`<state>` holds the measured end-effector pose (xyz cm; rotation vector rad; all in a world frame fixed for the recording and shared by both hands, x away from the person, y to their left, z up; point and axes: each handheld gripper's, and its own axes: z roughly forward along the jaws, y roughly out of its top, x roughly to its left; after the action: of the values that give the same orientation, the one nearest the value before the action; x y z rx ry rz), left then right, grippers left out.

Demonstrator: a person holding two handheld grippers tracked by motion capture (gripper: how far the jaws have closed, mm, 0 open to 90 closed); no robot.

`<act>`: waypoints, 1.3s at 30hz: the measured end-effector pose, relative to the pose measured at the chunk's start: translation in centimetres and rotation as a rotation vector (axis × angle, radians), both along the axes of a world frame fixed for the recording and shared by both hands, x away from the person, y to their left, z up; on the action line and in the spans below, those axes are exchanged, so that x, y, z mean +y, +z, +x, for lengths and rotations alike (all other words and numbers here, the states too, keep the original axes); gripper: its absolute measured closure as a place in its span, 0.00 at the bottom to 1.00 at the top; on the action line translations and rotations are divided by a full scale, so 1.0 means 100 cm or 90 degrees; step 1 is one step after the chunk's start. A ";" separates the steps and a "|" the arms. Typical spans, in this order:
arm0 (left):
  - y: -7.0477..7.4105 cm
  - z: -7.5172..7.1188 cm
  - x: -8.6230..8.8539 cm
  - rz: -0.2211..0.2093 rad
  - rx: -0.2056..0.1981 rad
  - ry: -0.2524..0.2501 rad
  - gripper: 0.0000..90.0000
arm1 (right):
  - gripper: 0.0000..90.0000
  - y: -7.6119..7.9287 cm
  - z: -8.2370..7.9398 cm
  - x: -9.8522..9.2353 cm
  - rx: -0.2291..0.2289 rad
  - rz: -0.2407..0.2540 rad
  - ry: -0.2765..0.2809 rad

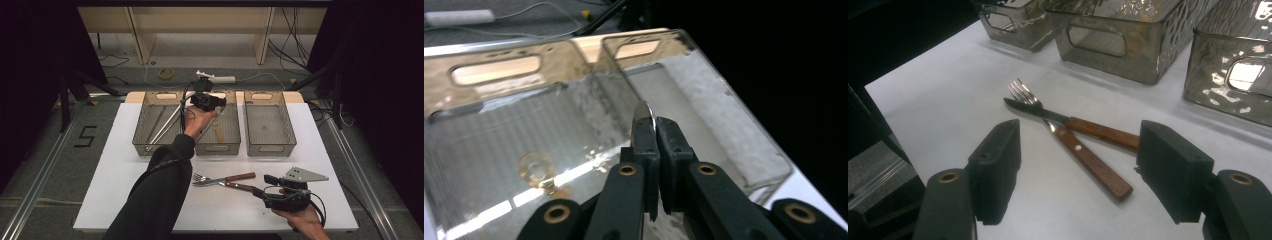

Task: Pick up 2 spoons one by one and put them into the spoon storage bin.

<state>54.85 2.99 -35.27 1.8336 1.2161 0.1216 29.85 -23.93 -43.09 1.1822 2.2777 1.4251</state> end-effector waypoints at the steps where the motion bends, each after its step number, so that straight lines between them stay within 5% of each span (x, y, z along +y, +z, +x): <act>1: -0.002 0.000 0.001 0.002 -0.002 0.005 0.96 | 0.39 0.000 0.000 0.000 -0.001 0.000 0.000; 8: -0.005 0.000 0.009 0.015 0.002 0.031 0.74 | 0.39 0.000 0.000 0.000 -0.001 0.000 0.000; 16: 0.005 -0.014 0.017 0.050 0.005 -0.007 0.50 | 0.39 0.000 0.000 0.001 -0.001 -0.002 -0.001; 26: 0.014 -0.065 0.045 0.020 -0.037 -0.053 0.33 | 0.39 -0.001 0.000 0.002 0.000 -0.008 -0.001; 39: -0.013 -0.127 0.092 0.015 -0.087 -0.072 0.23 | 0.39 -0.002 0.005 0.003 0.003 -0.014 -0.005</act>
<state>42.10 12.23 -36.59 1.8773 1.0184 0.1951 30.39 -23.60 -43.27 1.1885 2.2837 1.3915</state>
